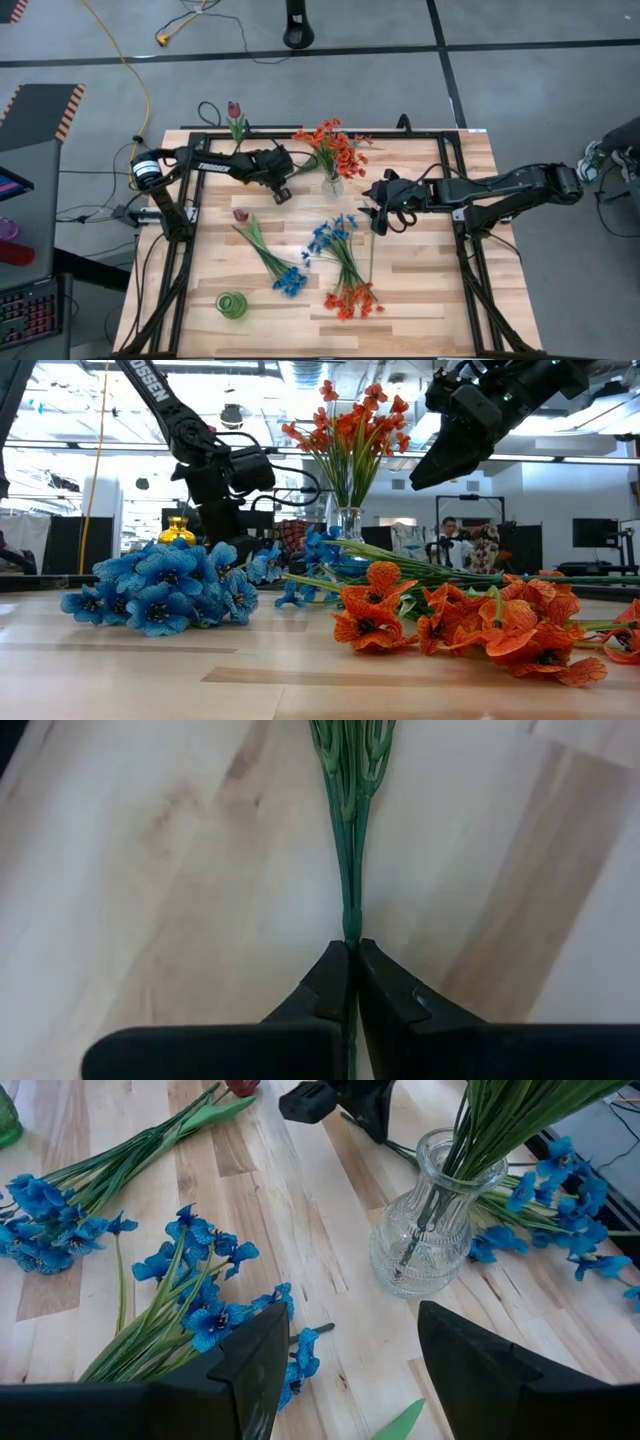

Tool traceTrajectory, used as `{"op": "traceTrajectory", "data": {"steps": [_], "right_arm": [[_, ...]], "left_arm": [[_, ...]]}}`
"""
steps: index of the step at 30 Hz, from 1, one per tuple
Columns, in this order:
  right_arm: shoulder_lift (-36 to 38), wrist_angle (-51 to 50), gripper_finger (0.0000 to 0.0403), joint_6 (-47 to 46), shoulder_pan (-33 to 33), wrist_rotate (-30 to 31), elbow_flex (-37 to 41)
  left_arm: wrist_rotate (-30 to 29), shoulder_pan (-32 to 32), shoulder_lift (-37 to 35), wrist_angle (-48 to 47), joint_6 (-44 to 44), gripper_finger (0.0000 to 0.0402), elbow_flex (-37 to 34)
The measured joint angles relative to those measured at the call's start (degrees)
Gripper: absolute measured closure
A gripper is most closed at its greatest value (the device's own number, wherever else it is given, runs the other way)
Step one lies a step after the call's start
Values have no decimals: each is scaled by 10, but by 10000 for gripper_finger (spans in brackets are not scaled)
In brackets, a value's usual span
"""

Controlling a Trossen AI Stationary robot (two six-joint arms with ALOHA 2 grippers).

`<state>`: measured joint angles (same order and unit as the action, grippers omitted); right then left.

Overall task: Sort flowers into vase by color
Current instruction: Put the top blue flowers into the green vase

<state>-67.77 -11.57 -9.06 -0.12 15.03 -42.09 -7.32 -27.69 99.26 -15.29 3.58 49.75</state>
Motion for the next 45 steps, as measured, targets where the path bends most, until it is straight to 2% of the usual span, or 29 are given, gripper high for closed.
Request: {"op": "traceTrajectory", "data": {"steps": [15,23,34,45], "right_arm": [[0,0,152,0,0,0,0],[0,0,152,0,0,0,0],[0,0,152,0,0,0,0],[0,1,152,0,0,0,0]], "left_arm": [[-53,66,-11,-95,-19,401,0],[-43,88,-81,-193,-59,401,-3],[-45,135,-143,-273,-120,401,-33],[-33,188,-236,-298,-164,401,-33]]}}
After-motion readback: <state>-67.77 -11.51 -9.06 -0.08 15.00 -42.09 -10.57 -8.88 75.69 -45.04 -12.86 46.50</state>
